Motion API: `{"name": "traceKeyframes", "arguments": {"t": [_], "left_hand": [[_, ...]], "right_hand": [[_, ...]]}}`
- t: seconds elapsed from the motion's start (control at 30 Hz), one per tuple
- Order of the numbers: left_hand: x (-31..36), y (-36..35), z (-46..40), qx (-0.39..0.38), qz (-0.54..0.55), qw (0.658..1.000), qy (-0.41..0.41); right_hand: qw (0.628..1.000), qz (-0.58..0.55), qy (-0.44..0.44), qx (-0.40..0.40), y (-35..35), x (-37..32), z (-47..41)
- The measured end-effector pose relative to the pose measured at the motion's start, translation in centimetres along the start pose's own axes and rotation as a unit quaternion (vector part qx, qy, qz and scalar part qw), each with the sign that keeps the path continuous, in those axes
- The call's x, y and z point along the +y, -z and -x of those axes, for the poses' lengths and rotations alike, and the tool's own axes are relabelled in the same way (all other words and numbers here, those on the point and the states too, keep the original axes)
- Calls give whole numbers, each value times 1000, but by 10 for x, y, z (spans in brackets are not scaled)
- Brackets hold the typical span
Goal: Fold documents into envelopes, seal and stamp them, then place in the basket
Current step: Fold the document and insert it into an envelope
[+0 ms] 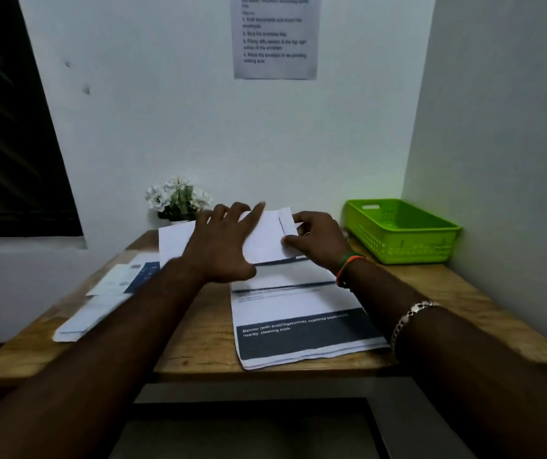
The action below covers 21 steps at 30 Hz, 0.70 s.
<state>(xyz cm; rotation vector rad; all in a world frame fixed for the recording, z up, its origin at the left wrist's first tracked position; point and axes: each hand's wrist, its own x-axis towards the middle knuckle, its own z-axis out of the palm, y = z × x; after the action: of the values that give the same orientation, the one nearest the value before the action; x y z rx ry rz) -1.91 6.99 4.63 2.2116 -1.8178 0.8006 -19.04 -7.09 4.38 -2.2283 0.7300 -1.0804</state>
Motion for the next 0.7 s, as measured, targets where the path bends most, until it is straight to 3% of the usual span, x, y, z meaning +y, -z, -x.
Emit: {"name": "traceKeyframes", "arguments": {"t": [0.13,0.23,0.53,0.7], "left_hand": [[3,-16,6,23,0,1000,2],[4,-27,15,35,8,999,7],[9,-29,18,55,58,997,-11],[3,-31,18,66,49,996,14]], "right_hand": [[996,-83,-17,-13,-9,25,3],[997,-73,-5,5,-14,35,7],[987,-154,18,-44,-21,30,8],[968,-249,-2,-27,-16,28,8]]}}
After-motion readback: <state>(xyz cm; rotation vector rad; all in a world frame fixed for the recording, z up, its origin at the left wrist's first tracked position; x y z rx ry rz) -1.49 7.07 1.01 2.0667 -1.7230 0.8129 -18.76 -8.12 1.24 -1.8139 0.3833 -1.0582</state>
